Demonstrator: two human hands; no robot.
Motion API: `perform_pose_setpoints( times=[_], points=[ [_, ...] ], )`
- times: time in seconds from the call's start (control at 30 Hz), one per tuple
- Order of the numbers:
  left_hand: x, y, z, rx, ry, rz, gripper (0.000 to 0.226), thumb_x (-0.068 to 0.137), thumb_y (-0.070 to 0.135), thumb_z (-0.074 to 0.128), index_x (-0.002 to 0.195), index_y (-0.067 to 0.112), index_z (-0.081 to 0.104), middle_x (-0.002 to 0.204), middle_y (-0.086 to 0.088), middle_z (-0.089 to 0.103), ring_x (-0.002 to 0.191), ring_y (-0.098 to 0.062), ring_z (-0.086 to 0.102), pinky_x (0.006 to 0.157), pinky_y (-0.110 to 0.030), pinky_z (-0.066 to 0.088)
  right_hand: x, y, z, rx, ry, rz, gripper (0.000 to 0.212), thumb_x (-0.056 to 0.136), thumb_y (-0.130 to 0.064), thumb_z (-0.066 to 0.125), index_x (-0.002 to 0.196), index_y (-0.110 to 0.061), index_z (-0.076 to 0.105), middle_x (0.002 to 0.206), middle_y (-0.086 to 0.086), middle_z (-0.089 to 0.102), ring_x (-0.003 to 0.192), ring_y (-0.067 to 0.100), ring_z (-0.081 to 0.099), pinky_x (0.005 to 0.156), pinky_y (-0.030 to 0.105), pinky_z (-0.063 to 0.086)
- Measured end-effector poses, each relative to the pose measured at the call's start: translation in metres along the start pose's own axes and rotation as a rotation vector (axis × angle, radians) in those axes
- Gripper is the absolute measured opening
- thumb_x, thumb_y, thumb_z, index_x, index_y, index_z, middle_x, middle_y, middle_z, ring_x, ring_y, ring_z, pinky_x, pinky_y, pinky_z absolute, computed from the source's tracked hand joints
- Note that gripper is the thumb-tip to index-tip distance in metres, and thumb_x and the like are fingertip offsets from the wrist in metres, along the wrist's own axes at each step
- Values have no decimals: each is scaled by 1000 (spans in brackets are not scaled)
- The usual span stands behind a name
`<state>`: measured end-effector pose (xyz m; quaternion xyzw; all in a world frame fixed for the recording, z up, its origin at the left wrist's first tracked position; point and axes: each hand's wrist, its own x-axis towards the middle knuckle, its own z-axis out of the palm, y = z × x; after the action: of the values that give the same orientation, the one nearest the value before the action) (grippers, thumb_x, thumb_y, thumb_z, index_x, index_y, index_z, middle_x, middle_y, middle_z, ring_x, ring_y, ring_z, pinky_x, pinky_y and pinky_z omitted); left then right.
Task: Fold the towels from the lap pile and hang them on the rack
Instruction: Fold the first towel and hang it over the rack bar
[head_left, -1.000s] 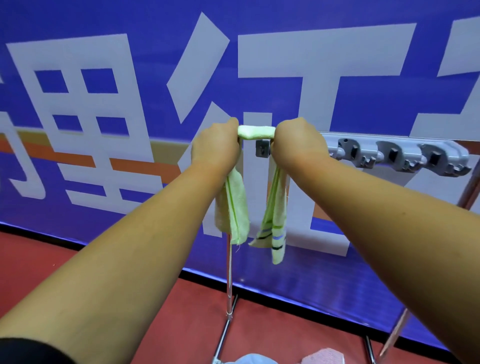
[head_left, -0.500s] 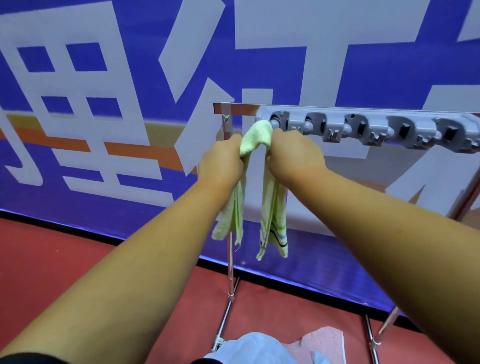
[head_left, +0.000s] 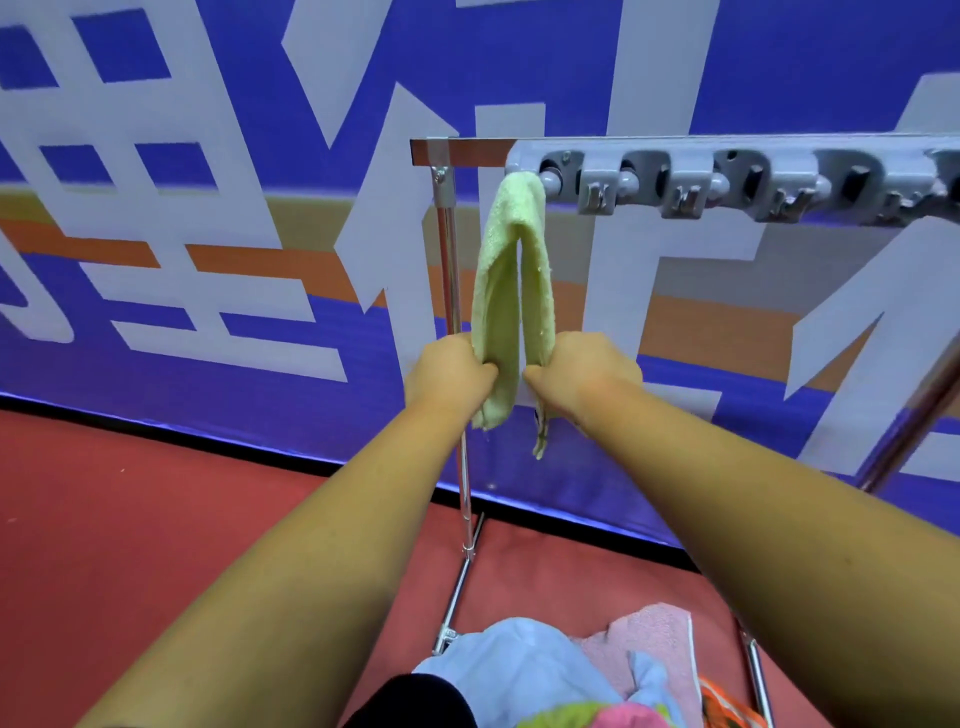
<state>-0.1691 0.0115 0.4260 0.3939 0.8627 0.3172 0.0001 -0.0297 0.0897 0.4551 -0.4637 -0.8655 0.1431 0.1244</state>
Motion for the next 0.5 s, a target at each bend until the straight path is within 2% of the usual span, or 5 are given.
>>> perform_pose_setpoints(
  times=[0.07, 0.2, 0.3, 0.37, 0.5],
  points=[
    [-3, -10, 15, -6, -27, -20, 3, 89, 21, 63, 90, 23, 65, 76, 0, 60, 84, -31, 64, 64, -33, 45, -1, 8, 15, -6, -62, 22, 29, 91, -46, 60, 92, -19, 69, 91, 3, 73, 79, 28, 64, 69, 32, 49],
    [-9, -23, 36, -1, -56, -53, 3, 87, 22, 63, 86, 23, 60, 76, -2, 60, 85, -35, 64, 67, -37, 54, -3, 20, 38, 18, -134, 48, 26, 89, -40, 60, 78, -19, 71, 66, -4, 67, 62, 15, 60, 61, 30, 47],
    [-13, -30, 48, -7, -74, -59, 6, 85, 20, 63, 84, 25, 59, 72, 0, 57, 80, -34, 61, 64, -35, 50, -3, 25, 55, 29, -171, 31, 24, 81, -42, 61, 75, -23, 76, 76, -4, 74, 74, 20, 70, 66, 33, 56],
    [-16, -34, 57, -7, -86, -70, 3, 84, 22, 64, 86, 23, 63, 71, 0, 57, 79, -34, 60, 63, -34, 48, -3, 31, 69, 29, -198, 10, 19, 79, -39, 64, 78, -26, 78, 79, -5, 73, 77, 22, 69, 65, 33, 56],
    [-23, -45, 79, -45, -112, -89, 13, 87, 35, 69, 93, 24, 73, 80, -2, 63, 79, -32, 61, 64, -34, 45, -6, 48, 97, 17, -221, -20, 20, 87, -44, 64, 88, -24, 62, 89, 0, 66, 84, 29, 64, 67, 34, 49]
  ],
)
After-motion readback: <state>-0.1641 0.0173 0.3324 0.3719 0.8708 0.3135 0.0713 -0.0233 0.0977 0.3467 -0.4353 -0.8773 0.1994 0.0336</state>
